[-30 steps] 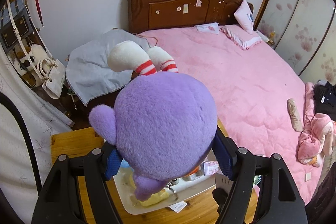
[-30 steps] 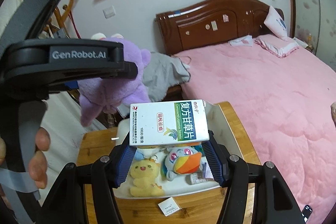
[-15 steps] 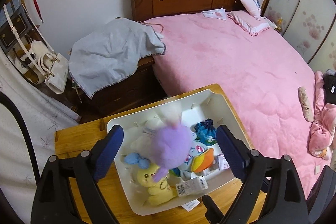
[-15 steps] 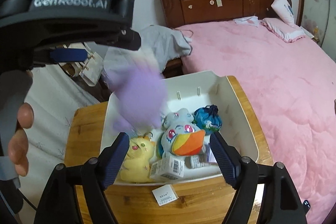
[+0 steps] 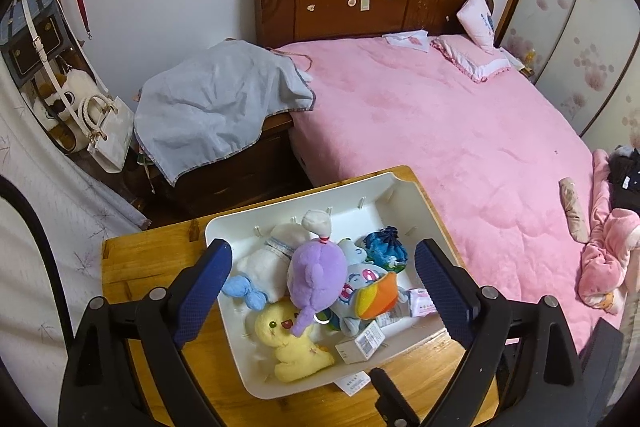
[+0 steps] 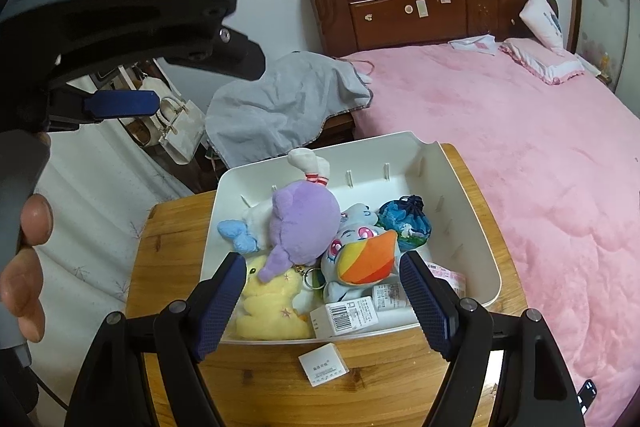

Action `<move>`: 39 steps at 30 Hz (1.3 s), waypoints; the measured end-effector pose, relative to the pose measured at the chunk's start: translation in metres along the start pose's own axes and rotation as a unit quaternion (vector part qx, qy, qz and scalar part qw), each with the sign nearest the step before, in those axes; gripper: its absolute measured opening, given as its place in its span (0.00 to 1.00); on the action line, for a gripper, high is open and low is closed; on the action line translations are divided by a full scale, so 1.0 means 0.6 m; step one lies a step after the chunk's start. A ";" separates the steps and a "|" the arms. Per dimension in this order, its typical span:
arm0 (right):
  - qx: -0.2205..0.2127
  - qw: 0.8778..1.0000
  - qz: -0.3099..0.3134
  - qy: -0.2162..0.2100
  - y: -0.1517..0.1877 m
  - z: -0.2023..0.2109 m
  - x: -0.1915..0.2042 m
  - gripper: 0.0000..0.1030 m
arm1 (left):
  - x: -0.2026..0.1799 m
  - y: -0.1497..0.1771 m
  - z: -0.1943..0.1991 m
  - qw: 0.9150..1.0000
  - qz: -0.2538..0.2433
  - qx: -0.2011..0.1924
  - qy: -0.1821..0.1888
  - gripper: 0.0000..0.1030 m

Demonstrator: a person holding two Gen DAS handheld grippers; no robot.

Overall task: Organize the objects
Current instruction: 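Withdraw the right tool from the tray toward the small white box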

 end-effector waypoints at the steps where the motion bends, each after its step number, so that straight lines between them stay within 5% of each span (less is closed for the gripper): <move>1: 0.000 1.000 0.000 -0.001 0.002 0.001 0.001 0.77 | -0.002 0.001 0.004 1.000 0.000 -0.002 0.003 0.91; 30: -0.045 0.999 0.012 -0.023 0.087 0.083 -0.026 0.77 | -0.010 0.126 0.117 0.994 0.047 -0.076 0.055 0.92; 39: -0.022 0.998 0.059 -0.019 0.159 0.048 -0.044 0.77 | 0.037 0.228 0.101 0.996 0.069 -0.063 0.011 0.92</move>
Point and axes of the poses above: each gripper's, at about its wrist camera, not at the fingertips, and z roughly against the way its jaws point, x to its left, y to its underside, the point moved 6 cm from there along -z, roughly the way its jaws point, and after that the axes turned 7 degrees about y, right-handed, at the moved point
